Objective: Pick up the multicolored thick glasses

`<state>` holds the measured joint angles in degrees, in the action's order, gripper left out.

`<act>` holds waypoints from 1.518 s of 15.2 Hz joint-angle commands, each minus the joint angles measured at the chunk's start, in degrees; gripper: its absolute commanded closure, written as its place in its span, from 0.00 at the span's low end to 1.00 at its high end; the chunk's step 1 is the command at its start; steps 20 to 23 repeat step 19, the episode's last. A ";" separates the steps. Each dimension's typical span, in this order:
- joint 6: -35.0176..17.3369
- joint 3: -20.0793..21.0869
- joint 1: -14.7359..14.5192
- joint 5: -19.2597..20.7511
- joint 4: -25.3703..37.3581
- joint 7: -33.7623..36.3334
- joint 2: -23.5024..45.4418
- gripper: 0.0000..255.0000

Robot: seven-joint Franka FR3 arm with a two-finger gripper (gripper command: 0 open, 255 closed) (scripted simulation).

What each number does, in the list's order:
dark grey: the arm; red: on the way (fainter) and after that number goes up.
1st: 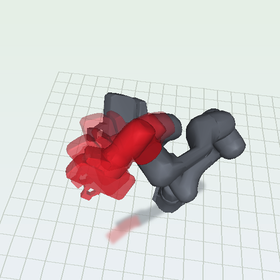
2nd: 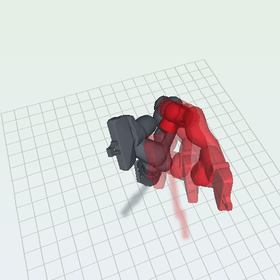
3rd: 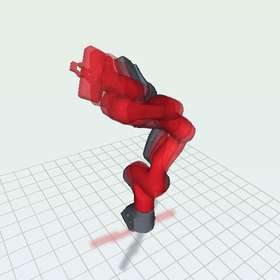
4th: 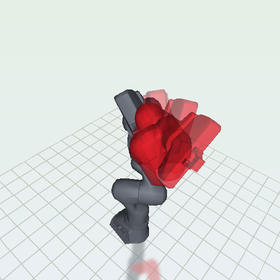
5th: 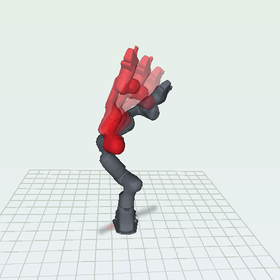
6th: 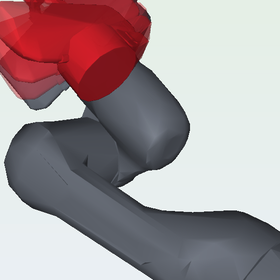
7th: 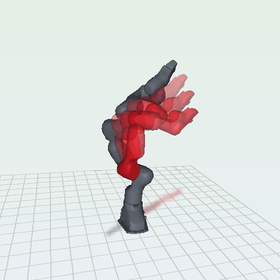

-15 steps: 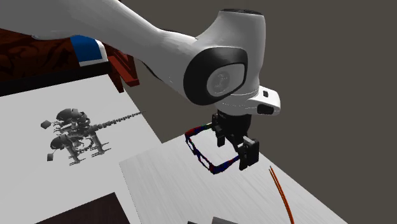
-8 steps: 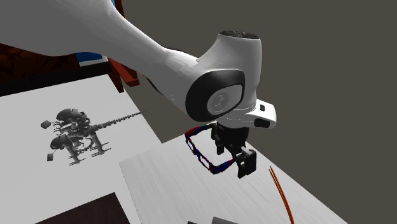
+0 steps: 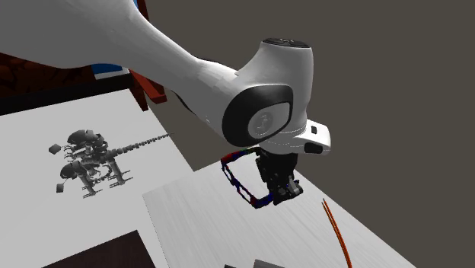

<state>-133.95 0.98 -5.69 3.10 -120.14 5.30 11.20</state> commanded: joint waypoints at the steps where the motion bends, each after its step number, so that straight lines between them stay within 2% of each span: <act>1: 0.00 0.00 0.00 0.00 0.00 0.00 0.00 1.00; 17: 10.63 0.12 0.01 -0.52 5.03 -0.60 -5.62 1.00; 23: 10.74 0.12 0.01 -0.53 5.09 -0.61 -5.67 1.00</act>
